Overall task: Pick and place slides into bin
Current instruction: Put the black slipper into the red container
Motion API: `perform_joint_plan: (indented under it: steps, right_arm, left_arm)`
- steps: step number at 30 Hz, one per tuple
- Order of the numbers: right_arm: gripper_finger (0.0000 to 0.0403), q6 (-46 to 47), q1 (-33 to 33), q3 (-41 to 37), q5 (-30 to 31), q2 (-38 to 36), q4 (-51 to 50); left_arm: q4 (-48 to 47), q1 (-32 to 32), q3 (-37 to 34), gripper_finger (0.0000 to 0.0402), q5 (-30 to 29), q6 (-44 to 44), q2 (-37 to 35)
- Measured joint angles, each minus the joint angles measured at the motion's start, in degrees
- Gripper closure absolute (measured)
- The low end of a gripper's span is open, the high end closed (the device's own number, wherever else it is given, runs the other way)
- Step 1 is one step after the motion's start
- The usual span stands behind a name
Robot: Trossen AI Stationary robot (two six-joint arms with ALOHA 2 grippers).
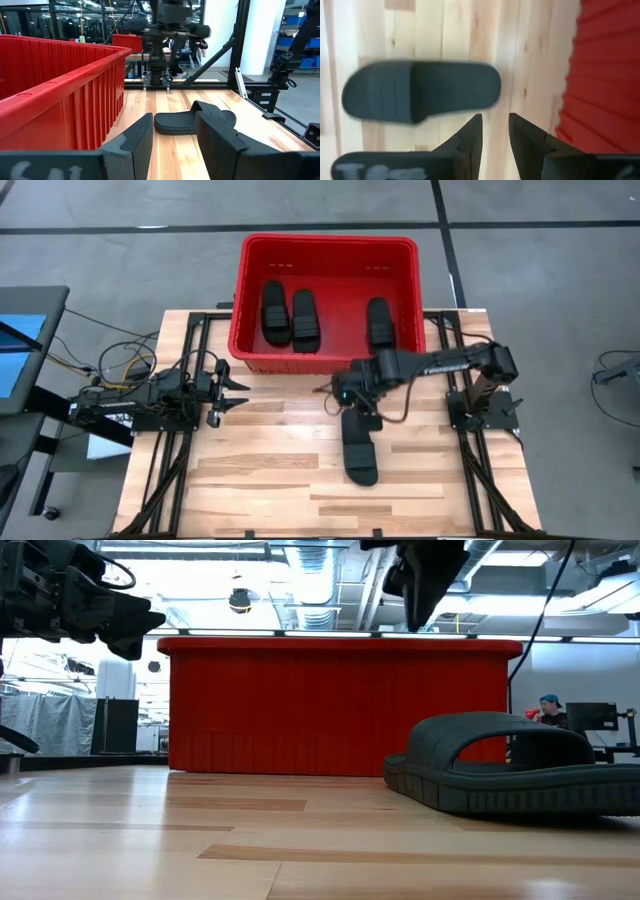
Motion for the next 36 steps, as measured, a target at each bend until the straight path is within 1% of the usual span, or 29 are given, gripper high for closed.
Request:
perform_joint_plan:
  steps: [5,11,14,17,22,36]
  right_arm:
    - [0.0317,3.77,4.07,-5.03,2.75,0.01,9.12]
    - [0.0317,6.8,5.94,-12.03,5.82,0.38,17.09]
    - [0.0317,8.07,5.91,-15.86,8.08,0.62,19.18]
    - [0.0317,9.08,5.83,-19.59,8.99,0.6,24.38]
    - [0.0317,9.64,5.66,-23.26,12.12,0.54,29.0]
    - [0.0317,11.7,4.25,-31.51,12.83,0.54,37.19]
  left_arm:
    - [0.01,0.02,0.0,0.0262,-0.02,-0.01,0.0]
    - [0.0,0.0,0.0,0.0262,0.0,0.0,-0.02]
    - [0.02,0.02,0.0,0.0262,0.0,0.0,0.0]
    - [0.0,0.0,-0.01,0.0262,-0.01,0.0,0.0]
    - [0.02,0.02,-0.01,0.0262,0.0,0.0,0.0]
    - [0.01,0.0,-0.01,0.0262,-0.01,-0.01,0.0]
